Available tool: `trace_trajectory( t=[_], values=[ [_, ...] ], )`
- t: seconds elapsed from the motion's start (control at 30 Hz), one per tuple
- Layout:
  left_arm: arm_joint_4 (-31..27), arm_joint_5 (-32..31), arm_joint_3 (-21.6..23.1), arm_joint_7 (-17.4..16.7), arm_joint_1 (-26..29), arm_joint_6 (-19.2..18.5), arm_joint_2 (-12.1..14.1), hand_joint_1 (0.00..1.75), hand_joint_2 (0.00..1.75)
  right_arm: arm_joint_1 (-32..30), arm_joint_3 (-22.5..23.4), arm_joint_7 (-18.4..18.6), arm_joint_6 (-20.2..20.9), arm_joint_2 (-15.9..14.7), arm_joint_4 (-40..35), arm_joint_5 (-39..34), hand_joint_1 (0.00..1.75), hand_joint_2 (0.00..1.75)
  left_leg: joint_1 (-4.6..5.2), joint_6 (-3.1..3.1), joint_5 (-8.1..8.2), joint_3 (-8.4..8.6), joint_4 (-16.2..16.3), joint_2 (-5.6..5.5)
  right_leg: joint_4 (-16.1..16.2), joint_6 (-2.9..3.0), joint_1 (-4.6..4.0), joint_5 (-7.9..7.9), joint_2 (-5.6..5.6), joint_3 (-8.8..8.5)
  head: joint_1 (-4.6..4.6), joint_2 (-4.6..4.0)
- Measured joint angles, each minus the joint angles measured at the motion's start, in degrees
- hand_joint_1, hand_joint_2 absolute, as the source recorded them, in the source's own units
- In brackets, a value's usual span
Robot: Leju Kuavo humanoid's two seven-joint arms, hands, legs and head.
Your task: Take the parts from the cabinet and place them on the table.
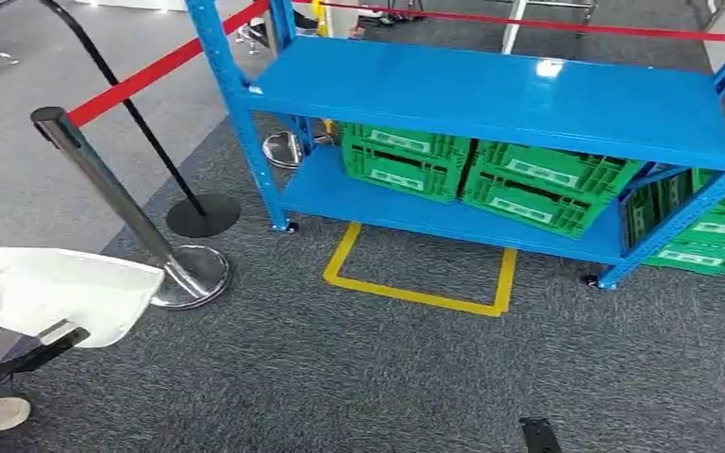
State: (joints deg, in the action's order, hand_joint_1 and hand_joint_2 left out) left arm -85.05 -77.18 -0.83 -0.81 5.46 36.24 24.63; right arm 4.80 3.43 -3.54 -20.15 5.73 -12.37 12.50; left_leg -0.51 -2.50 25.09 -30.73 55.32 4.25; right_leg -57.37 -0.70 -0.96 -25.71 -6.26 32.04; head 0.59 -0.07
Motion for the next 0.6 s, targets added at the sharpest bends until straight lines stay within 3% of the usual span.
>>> trace_trajectory(
  t=[0.1, 0.13, 0.17, 0.2, 0.27, 0.3, 0.33, 0.37, 0.4, 0.43, 0.47, 0.5, 0.6],
  values=[
    [0.00, 0.04, -0.17, 0.02, 0.81, 0.00, 0.07, 1.75, 1.75, 0.09, -0.02, 0.02, 0.28, 0.00, -0.02, 0.00, 0.00, 0.00, 0.13, 1.32, -0.43, -0.83, 0.15, -2.05, 0.09, -0.57, 0.03, 0.14, -2.18, -0.18, -0.02, 0.00],
    [0.00, 0.11, -0.26, 0.00, 0.84, 0.00, 0.13, 1.75, 1.75, 0.15, -0.04, 0.02, 0.31, 0.00, 0.00, 0.02, 0.00, 0.00, -0.20, 1.81, -0.74, -0.91, 0.01, -2.60, -0.31, -1.25, 0.36, -0.50, -0.42, 0.34, -0.02, 0.00],
    [0.00, 0.17, -0.46, 0.00, 0.74, 0.00, 0.30, 1.75, 1.75, 0.13, -0.04, 0.02, 0.31, 0.00, -0.02, 0.04, 0.00, 0.00, -0.30, 2.09, -0.89, -1.08, 0.01, -3.12, -2.23, -1.59, 0.44, -2.19, 3.02, 0.98, -0.31, 0.00],
    [0.00, 0.20, -0.44, 0.02, 0.55, 0.00, 0.31, 1.75, 1.75, 0.05, -0.04, 0.04, 0.33, 0.00, 0.00, 0.02, 0.00, 0.00, -0.31, 2.37, -1.07, -1.28, 0.02, -3.74, -6.16, -1.66, 0.53, -4.60, 4.97, 2.54, -0.31, 0.00],
    [0.00, 0.20, -0.44, 0.18, 0.55, -0.02, 0.31, 1.75, 1.75, -0.25, -0.09, 0.11, 0.50, 0.02, 0.00, 0.02, 0.00, 0.00, -0.19, 2.68, -1.49, -1.86, 0.07, -5.28, -16.65, -1.61, 0.52, -9.07, 6.07, 7.04, -0.37, 0.00],
    [0.00, 0.22, -0.44, 0.17, 0.64, -0.04, 0.31, 1.75, 1.75, -0.42, -0.09, 0.13, 0.52, 0.00, 0.00, 0.02, 0.00, 0.00, -0.12, 2.65, -1.65, -2.07, 0.08, -6.11, -19.01, -1.52, 0.52, -9.47, 6.08, 8.14, -0.33, 0.00],
    [0.00, 0.26, -0.44, 0.26, 0.64, -0.04, 0.31, 1.75, 1.75, -0.53, -0.09, 0.13, 0.55, 0.00, 0.00, 0.04, 0.00, 0.00, -0.12, 2.56, -1.81, -2.19, 0.08, -6.96, -18.30, -1.42, 0.52, -8.48, 6.11, 7.74, -0.37, 0.00],
    [0.00, 0.31, -0.44, 0.26, 0.63, -0.04, 0.31, 1.75, 1.75, -0.55, -0.09, 0.13, 0.70, 0.00, 0.00, 0.04, 0.00, 0.00, -0.16, 2.40, -1.94, -2.26, 0.08, -7.81, -15.21, -1.30, 0.53, -6.48, 6.21, 6.15, -0.37, 0.00],
    [0.00, 0.39, -0.44, 0.26, 0.63, -0.07, 0.33, 1.75, 1.75, -0.51, -0.09, 0.13, 0.76, 0.00, 0.00, 0.04, 0.00, 0.00, -0.25, 2.23, -2.05, -2.26, 0.09, -8.70, -9.91, -1.13, 0.63, -3.82, 6.69, 3.38, -0.37, 0.00],
    [0.00, 0.39, -0.44, 0.33, 0.58, -0.07, 0.42, 1.75, 1.75, -0.48, -0.09, 0.13, 0.81, 0.00, 0.00, 0.04, 0.00, 0.00, -0.35, 2.00, -2.18, -2.27, 0.12, -9.46, -4.38, -1.10, 0.83, -1.52, 8.23, 0.50, -0.35, 0.00],
    [0.00, 0.39, -0.44, 0.33, 0.50, -0.09, 0.48, 1.75, 1.75, -0.42, -0.09, 0.13, 0.90, 0.02, 0.00, 0.04, 0.00, 0.00, -0.37, 1.65, -2.40, -2.49, 0.15, -10.20, -0.95, -1.15, 1.43, -1.97, 12.58, -1.28, -0.37, 0.00],
    [0.00, 0.44, -0.41, 0.33, 0.12, -0.13, 0.63, 1.75, 1.75, -0.49, -0.09, 0.11, 0.98, 0.04, 0.00, 0.07, 0.00, 0.00, -0.21, 1.33, -2.56, -3.05, 0.59, -11.00, -0.19, -1.32, 1.61, -1.87, 13.11, -1.55, -0.20, 0.00],
    [0.00, 0.46, -0.44, 0.39, 0.22, -0.15, 0.96, 1.75, 1.75, -0.46, -0.09, 0.20, 1.07, 0.04, 0.00, 0.15, 0.00, 0.00, -0.79, -0.09, -3.67, -4.02, 0.12, -13.33, -0.89, -0.55, 1.08, -1.50, 10.79, -1.24, -0.28, 0.00]
  ],
)
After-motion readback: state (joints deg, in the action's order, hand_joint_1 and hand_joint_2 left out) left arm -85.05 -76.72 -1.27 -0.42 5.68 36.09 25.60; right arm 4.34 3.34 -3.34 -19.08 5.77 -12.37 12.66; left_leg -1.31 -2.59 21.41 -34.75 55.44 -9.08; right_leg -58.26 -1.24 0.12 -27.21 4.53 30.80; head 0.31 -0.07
